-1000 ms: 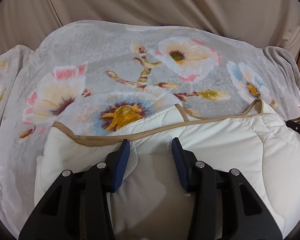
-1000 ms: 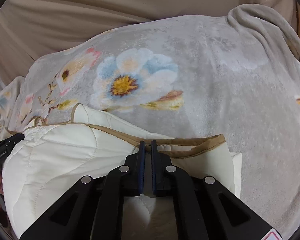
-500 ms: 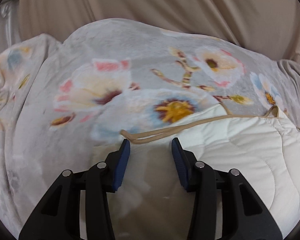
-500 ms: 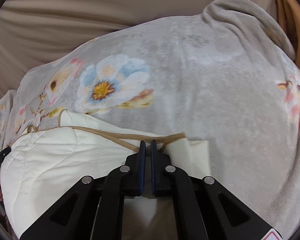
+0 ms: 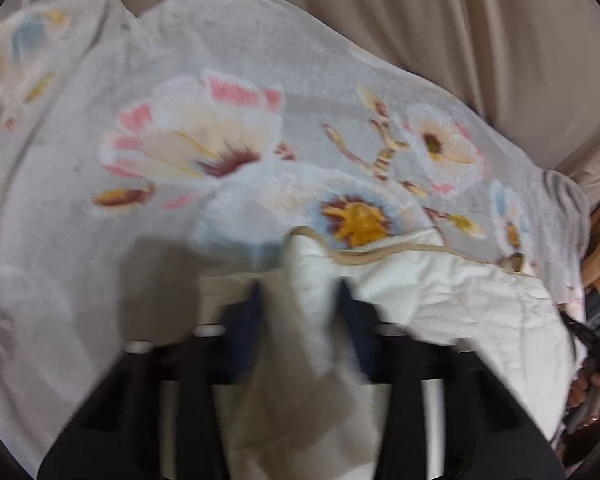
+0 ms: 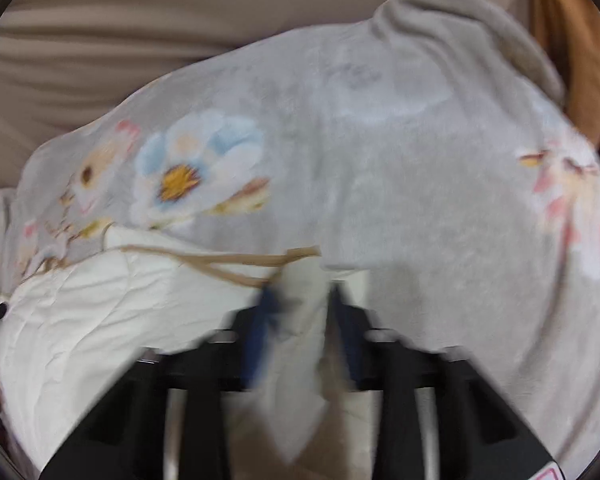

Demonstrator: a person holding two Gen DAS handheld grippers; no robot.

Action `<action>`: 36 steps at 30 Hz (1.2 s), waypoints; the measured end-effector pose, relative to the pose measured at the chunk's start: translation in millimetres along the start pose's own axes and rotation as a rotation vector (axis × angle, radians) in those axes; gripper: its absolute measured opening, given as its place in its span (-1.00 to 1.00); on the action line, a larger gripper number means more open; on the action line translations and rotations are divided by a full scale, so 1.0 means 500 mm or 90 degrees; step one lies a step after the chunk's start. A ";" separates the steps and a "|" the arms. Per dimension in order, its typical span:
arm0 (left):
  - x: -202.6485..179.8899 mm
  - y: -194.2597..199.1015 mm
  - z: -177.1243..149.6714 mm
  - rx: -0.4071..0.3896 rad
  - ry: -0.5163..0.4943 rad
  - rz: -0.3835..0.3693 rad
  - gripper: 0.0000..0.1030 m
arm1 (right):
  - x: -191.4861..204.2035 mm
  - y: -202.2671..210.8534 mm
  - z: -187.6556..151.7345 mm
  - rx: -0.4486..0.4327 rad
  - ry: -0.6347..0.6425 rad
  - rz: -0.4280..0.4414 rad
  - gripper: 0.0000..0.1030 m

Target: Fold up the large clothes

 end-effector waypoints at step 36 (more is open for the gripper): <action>-0.144 -0.066 -0.050 -0.052 -0.190 0.093 -0.11 | 0.257 0.070 -0.051 -0.121 0.157 0.036 -0.69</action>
Point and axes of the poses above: each gripper's, at about its wrist camera, not at the fingertips, and y roughly against the way its jaws point, x to its left, z to its top, the point moved 9 cm from there along -y, roughly the way its jaws point, and after that the axes turned 15 degrees about -z, right-handed, at the moved point
